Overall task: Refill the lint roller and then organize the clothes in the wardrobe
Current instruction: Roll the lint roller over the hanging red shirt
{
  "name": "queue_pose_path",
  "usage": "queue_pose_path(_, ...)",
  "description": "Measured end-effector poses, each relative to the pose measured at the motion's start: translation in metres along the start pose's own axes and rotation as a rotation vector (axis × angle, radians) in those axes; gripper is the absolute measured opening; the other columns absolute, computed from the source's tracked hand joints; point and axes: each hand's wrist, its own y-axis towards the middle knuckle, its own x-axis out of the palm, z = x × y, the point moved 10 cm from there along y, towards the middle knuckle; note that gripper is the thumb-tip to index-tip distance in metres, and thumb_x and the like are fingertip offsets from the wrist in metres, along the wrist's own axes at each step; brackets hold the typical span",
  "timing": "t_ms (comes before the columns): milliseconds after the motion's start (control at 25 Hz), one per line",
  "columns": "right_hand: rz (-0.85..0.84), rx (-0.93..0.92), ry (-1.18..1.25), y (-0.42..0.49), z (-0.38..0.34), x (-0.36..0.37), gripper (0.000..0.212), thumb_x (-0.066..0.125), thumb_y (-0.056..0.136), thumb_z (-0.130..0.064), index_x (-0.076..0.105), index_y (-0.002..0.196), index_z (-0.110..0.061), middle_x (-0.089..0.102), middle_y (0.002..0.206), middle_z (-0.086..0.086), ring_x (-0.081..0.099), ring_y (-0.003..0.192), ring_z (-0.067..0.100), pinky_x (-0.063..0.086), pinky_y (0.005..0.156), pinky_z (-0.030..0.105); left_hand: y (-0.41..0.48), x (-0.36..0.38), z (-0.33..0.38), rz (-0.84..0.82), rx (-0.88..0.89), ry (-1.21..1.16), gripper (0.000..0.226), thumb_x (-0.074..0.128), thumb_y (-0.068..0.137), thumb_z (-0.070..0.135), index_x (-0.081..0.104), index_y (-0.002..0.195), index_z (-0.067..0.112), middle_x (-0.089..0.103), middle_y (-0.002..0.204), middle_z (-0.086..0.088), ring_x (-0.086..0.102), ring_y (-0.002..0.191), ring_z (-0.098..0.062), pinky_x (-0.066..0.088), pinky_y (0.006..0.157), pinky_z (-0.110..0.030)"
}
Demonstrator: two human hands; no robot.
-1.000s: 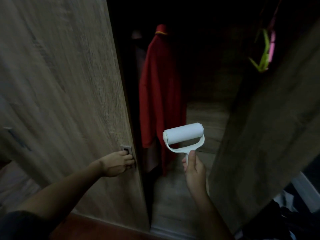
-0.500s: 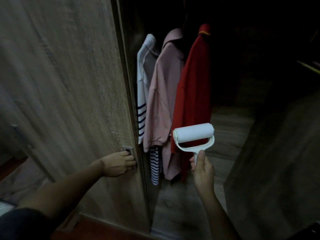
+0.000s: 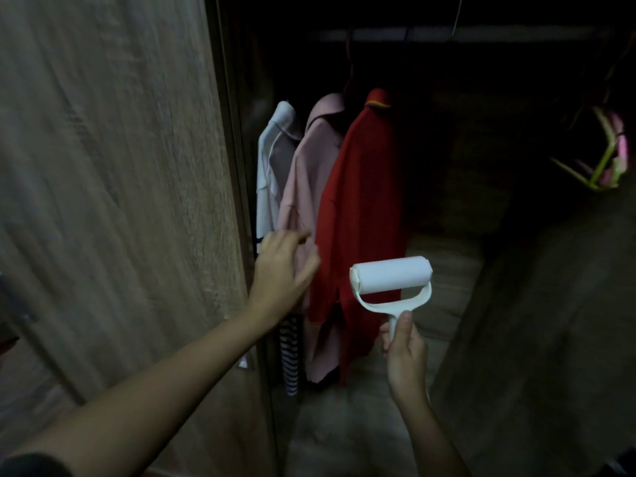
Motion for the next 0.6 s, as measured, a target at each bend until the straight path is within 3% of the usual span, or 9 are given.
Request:
queue_pose_path(80,0.003,0.005,-0.006,0.005,-0.005,-0.008,0.069,0.028,0.067,-0.080,0.052,0.062,-0.015,0.041,0.045,-0.005,0.039,0.041,0.003,0.032,0.043,0.018,0.014,0.038,-0.017,-0.126,-0.317,-0.130,0.057,0.064,0.085,0.037,0.049,0.128,0.002,0.057,0.121,-0.013,0.054,0.109,-0.022,0.043,0.096,-0.031)
queue_pose_path(160,-0.007,-0.007,-0.009,0.011,-0.013,-0.018,0.077,0.029,0.063,-0.087,0.054,0.064,-0.014,0.042,0.043,-0.005,0.040,0.041,0.002,0.032,0.043,0.017,0.012,0.054,-0.022,-0.145,-0.444,-0.118,0.044,0.062,0.088,0.033,0.053,0.119,0.002,0.063,0.113,-0.016,0.059,0.102,-0.026,0.046,0.089,-0.037)
queue_pose_path(280,-0.038,-0.010,0.021,0.021,-0.019,-0.033,0.079,0.028,0.064,-0.087,0.055,0.066,-0.013,0.040,0.042,-0.006,0.039,0.041,0.002,0.031,0.041,0.016,0.005,0.020,-0.010,0.046,-0.425,-0.179,0.015,0.050,0.095,0.019,0.056,0.098,0.005,0.062,0.082,-0.010,0.057,0.077,-0.025,0.034,0.062,-0.031)
queue_pose_path(360,-0.080,0.010,0.033,0.026,-0.016,-0.033,0.070,0.030,0.072,-0.079,0.056,0.067,-0.014,0.040,0.044,-0.007,0.038,0.040,0.003,0.030,0.041,0.017,0.007,-0.030,-0.011,0.210,-0.383,-0.128,0.013,0.048,0.096,0.016,0.053,0.093,0.005,0.054,0.074,-0.005,0.050,0.069,-0.021,0.025,0.059,-0.029)
queue_pose_path(440,-0.182,0.002,0.096,0.024,-0.014,-0.020,0.059,0.039,0.071,-0.077,0.055,0.073,-0.020,0.042,0.048,-0.008,0.037,0.043,0.004,0.029,0.041,0.017,0.022,-0.083,-0.010,0.338,-0.258,-0.038,0.017,0.050,0.095,0.021,0.053,0.085,0.008,0.050,0.068,-0.004,0.046,0.061,-0.013,0.029,0.058,-0.030)
queue_pose_path(520,-0.297,-0.053,0.187,0.020,-0.018,0.002,0.046,0.052,0.069,-0.070,0.052,0.083,-0.026,0.045,0.055,-0.007,0.037,0.046,0.005,0.029,0.042,0.018,0.043,-0.118,-0.015,0.358,-0.174,0.031,0.017,0.055,0.092,0.026,0.051,0.078,0.018,0.048,0.061,0.002,0.046,0.054,0.001,0.035,0.055,-0.024)
queue_pose_path(600,-0.356,-0.113,0.138,0.013,-0.020,0.025,0.036,0.047,0.076,-0.059,0.049,0.084,-0.024,0.048,0.058,-0.007,0.040,0.049,0.007,0.033,0.044,0.021,0.061,-0.136,-0.026,0.313,-0.175,0.041,0.018,0.061,0.089,0.028,0.048,0.077,0.032,0.052,0.062,0.008,0.048,0.056,0.010,0.034,0.054,-0.010)
